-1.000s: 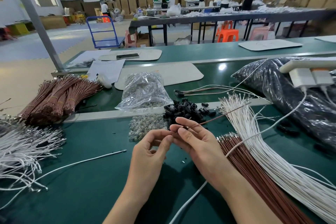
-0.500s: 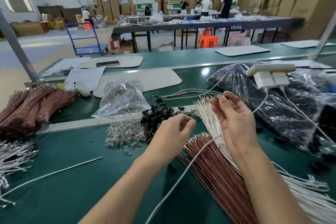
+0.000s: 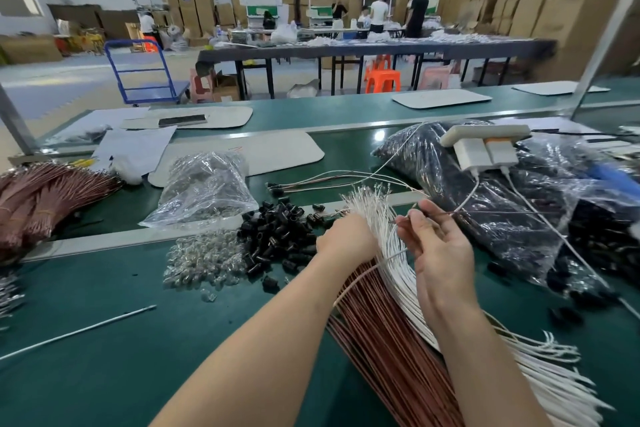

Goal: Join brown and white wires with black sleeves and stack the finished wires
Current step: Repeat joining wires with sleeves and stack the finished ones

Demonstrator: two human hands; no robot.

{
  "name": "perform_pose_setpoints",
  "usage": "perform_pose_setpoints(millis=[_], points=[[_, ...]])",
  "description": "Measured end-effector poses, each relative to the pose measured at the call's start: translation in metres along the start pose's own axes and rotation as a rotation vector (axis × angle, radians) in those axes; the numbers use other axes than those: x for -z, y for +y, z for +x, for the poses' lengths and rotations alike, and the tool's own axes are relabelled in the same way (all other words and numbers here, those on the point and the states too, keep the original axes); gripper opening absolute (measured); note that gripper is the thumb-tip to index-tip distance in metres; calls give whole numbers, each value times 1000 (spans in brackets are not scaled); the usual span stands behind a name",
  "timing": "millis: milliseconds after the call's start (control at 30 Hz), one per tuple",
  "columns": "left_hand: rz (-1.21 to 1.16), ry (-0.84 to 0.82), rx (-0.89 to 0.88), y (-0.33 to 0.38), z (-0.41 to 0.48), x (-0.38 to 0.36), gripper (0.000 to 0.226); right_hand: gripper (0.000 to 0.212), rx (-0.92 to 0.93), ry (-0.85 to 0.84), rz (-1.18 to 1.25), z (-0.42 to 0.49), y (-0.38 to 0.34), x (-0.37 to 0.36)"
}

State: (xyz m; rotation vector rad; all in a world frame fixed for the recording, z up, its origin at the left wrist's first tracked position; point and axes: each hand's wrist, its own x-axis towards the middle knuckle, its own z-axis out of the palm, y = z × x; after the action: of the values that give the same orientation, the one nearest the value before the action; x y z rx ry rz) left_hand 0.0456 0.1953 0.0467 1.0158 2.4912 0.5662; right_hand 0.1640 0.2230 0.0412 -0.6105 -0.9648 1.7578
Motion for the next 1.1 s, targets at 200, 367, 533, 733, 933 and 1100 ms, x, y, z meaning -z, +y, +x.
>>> perform_pose_setpoints(millis=[200, 367, 533, 733, 933, 1100], points=[[-141, 21, 8, -4, 0, 4, 33, 16, -1, 3, -35, -4, 9, -3], [-250, 69, -20, 1, -5, 10, 37, 16, 3, 14, -56, -7, 11, -3], [-401, 225, -162, 10, -17, 33, 30, 16, 18, 18, -12, -11, 7, -6], [-802, 620, -274, 2, -30, 94, 21, 19, -49, -99, 85, -23, -3, -21], [-1271, 1066, -173, -60, -71, 141, 20, 20, -185, -384, 88, -48, 16, -60], [-1738, 975, -34, -138, -104, 113, 15, 17, -307, -448, 84, -62, 48, -90]])
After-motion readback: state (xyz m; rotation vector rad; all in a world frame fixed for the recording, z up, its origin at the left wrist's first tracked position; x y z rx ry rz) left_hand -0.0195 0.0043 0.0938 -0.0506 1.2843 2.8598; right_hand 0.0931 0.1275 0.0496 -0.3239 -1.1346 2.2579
